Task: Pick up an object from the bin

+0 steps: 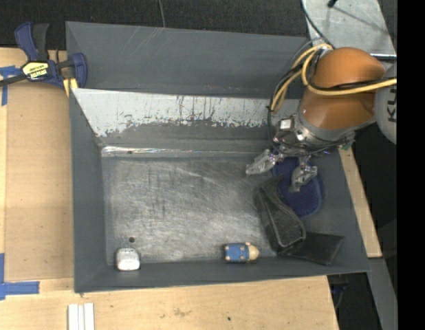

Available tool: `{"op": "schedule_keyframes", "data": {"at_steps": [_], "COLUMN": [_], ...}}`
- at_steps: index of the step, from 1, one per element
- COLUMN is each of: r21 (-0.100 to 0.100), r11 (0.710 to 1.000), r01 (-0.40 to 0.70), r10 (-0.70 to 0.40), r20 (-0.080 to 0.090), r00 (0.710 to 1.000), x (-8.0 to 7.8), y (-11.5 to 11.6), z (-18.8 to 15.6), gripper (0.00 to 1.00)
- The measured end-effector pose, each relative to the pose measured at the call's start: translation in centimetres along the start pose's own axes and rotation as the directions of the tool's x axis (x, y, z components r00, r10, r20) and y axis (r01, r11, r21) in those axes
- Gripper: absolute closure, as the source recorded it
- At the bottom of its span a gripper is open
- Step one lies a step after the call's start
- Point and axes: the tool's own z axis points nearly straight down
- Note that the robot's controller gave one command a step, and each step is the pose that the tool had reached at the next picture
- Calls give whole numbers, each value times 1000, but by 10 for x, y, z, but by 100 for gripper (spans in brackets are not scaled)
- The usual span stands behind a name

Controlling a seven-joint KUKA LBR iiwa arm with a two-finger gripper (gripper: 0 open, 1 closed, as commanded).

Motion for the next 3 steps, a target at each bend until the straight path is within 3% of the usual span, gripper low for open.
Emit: {"op": "schedule_keyframes", "data": {"at_steps": [1, 2, 3], "r21": [-3, 12, 13], "r11": [882, 680, 681], "r01": [472, 733, 732], "r10": [-472, -733, -732], "r20": [-1, -11, -8], "r00": [882, 680, 681], "x": [-28, -45, -47], "y": [7, 77, 78], "z": [33, 33, 31], "gripper": [0, 0, 100]}}
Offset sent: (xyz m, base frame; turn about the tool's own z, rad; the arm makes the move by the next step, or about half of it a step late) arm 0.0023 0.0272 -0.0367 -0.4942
